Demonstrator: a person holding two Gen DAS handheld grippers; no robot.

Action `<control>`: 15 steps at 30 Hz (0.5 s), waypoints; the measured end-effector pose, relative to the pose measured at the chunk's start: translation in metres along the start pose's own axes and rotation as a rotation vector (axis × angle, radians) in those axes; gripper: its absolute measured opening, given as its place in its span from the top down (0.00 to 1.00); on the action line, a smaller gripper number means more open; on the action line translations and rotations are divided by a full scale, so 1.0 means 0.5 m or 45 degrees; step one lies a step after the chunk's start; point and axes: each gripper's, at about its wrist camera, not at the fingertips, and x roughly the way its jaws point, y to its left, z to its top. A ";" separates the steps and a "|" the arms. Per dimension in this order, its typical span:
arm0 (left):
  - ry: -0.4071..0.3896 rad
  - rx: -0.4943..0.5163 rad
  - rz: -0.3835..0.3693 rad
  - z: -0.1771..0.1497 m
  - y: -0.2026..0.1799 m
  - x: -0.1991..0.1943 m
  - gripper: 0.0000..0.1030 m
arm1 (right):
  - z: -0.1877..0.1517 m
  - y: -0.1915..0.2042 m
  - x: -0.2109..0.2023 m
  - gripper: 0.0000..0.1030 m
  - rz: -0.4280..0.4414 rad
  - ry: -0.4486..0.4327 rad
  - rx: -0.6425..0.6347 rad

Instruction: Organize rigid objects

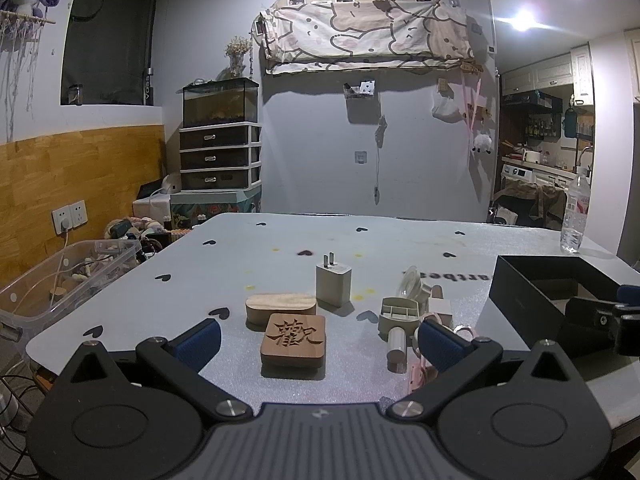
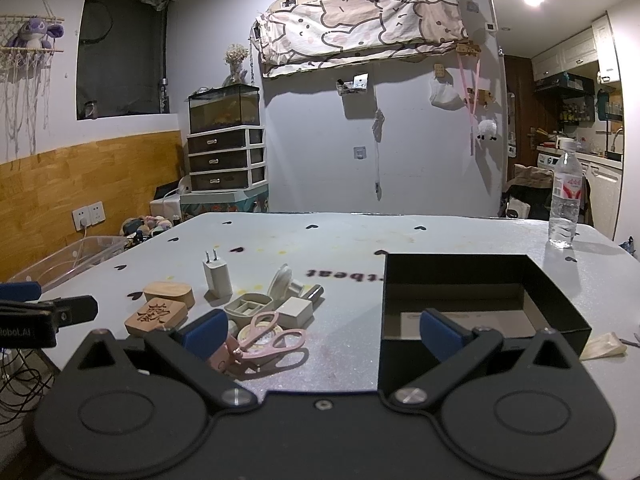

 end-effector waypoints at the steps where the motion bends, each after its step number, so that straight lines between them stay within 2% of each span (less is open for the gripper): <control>1: 0.001 0.000 0.000 0.000 0.000 0.000 0.00 | 0.000 0.000 0.000 0.00 0.001 -0.001 0.000; 7: 0.006 -0.004 0.004 0.003 -0.007 0.000 0.00 | -0.001 -0.001 -0.001 0.00 0.011 -0.005 0.005; 15: 0.037 -0.017 -0.014 -0.008 -0.016 0.017 0.00 | 0.002 -0.069 0.001 0.00 -0.119 0.015 0.059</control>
